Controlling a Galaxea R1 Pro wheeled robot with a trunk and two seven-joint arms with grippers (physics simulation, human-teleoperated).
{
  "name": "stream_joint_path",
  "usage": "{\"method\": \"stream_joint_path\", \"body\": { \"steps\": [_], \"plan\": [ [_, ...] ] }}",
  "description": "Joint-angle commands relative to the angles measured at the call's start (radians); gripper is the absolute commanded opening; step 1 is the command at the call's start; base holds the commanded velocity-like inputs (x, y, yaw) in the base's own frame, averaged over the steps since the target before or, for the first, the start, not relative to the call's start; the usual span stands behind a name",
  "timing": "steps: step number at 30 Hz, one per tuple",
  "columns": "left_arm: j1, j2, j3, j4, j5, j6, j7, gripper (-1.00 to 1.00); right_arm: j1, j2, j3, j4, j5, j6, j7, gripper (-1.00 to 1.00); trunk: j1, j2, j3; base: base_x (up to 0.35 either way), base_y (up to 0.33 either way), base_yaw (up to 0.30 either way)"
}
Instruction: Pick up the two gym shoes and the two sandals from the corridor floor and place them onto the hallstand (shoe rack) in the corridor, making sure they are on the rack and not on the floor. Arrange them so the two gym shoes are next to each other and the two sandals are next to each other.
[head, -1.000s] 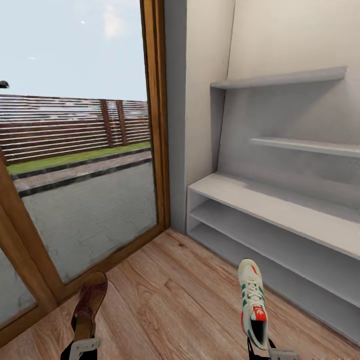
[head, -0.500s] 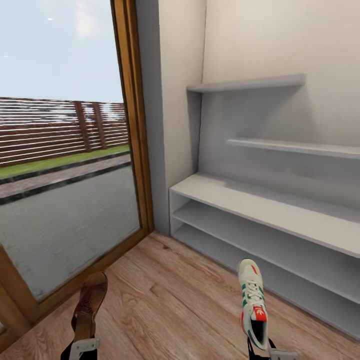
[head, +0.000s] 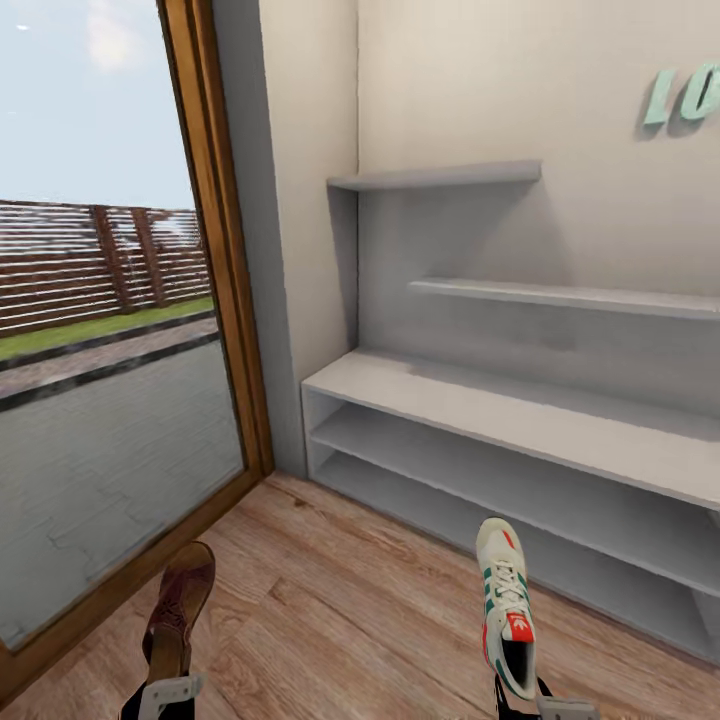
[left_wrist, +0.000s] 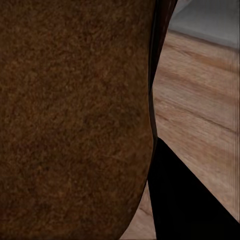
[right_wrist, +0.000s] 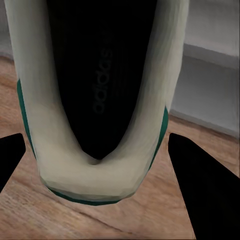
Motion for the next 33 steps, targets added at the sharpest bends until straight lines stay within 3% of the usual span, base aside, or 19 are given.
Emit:
{"method": "stream_joint_path", "body": {
  "steps": [1,8,20,33],
  "plan": [
    [0.000,0.000,0.003,0.000,0.001,-0.002,-0.004,-1.00,-0.001,0.000,-0.004,0.001,0.006,-0.002,-0.003,-1.00,0.000,0.000,0.000,0.000,0.000,-0.256],
    [0.000,0.000,0.003,0.000,0.002,-0.002,-0.004,-1.00,-0.001,0.000,-0.004,0.001,0.006,-0.002,-0.003,-1.00,0.000,0.000,0.006,0.014,0.013,-0.256],
    [0.000,0.000,0.003,0.000,0.002,-0.002,-0.004,-1.00,-0.001,0.000,-0.004,0.001,0.006,-0.002,-0.003,-1.00,0.000,0.000,0.017,0.118,0.237,-0.256],
    [0.000,0.000,0.003,0.000,0.001,-0.002,-0.004,-1.00,-0.001,0.000,-0.004,0.001,0.006,-0.002,-0.003,-1.00,0.000,0.000,0.028,0.015,0.024,-0.255]
  ]
}}
